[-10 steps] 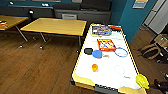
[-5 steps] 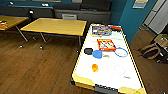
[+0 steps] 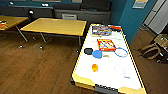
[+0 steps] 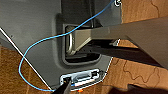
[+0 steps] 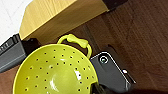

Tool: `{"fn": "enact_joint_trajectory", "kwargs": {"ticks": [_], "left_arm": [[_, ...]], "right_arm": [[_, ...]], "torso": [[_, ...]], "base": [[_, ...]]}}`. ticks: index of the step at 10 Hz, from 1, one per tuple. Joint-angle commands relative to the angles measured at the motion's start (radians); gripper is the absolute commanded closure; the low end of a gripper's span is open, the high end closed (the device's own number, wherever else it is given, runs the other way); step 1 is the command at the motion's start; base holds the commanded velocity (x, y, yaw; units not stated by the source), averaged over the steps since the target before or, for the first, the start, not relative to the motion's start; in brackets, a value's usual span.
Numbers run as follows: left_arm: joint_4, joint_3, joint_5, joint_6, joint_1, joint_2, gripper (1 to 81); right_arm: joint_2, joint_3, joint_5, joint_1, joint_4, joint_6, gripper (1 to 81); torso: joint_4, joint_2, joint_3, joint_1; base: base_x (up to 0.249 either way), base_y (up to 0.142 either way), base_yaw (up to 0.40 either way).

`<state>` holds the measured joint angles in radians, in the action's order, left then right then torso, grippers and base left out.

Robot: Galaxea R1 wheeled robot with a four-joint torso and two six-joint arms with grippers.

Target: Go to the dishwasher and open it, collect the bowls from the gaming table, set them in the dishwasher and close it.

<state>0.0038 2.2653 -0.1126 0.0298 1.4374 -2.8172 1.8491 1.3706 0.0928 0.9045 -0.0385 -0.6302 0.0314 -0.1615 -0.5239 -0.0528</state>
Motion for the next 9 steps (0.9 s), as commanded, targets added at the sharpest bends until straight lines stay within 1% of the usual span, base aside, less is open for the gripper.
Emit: {"fn": "enact_joint_trajectory", "kwargs": {"ticks": [1,2,3,6,8,9], "left_arm": [[0.002,-0.375,0.027,0.004,-0.015,0.272,1.0],[0.004,-0.455,-0.006,0.004,-0.018,0.335,1.0],[0.004,-0.523,-0.016,0.004,-0.027,0.389,1.0],[0.005,-0.722,-0.018,0.007,-0.059,0.525,1.0],[0.005,-0.84,-0.047,0.007,-0.079,0.631,1.0],[0.005,-0.889,-0.053,0.007,-0.1,0.678,1.0]], "right_arm": [[0.018,0.084,-0.008,0.029,0.037,0.003,81.1],[0.046,0.151,-0.037,0.063,0.037,0.003,81.1],[0.072,0.194,-0.045,0.087,0.037,0.004,81.1],[0.219,0.257,-0.047,0.149,0.042,0.009,81.1],[0.299,0.277,-0.048,0.179,0.078,0.01,81.1],[0.319,0.278,-0.05,0.193,0.091,0.01,81.1]], "torso": [[0.0,0.0,0.0,0.0],[0.0,0.0,0.0,0.0],[0.0,0.0,0.0,0.0],[0.0,0.0,0.0,0.0],[0.0,0.0,0.0,0.0],[0.0,0.0,0.0,0.0]], "base": [[0.0,0.0,0.0],[0.0,0.0,0.0],[0.0,0.0,0.0],[0.0,0.0,0.0],[0.0,0.0,0.0],[0.0,0.0,0.0]]}}
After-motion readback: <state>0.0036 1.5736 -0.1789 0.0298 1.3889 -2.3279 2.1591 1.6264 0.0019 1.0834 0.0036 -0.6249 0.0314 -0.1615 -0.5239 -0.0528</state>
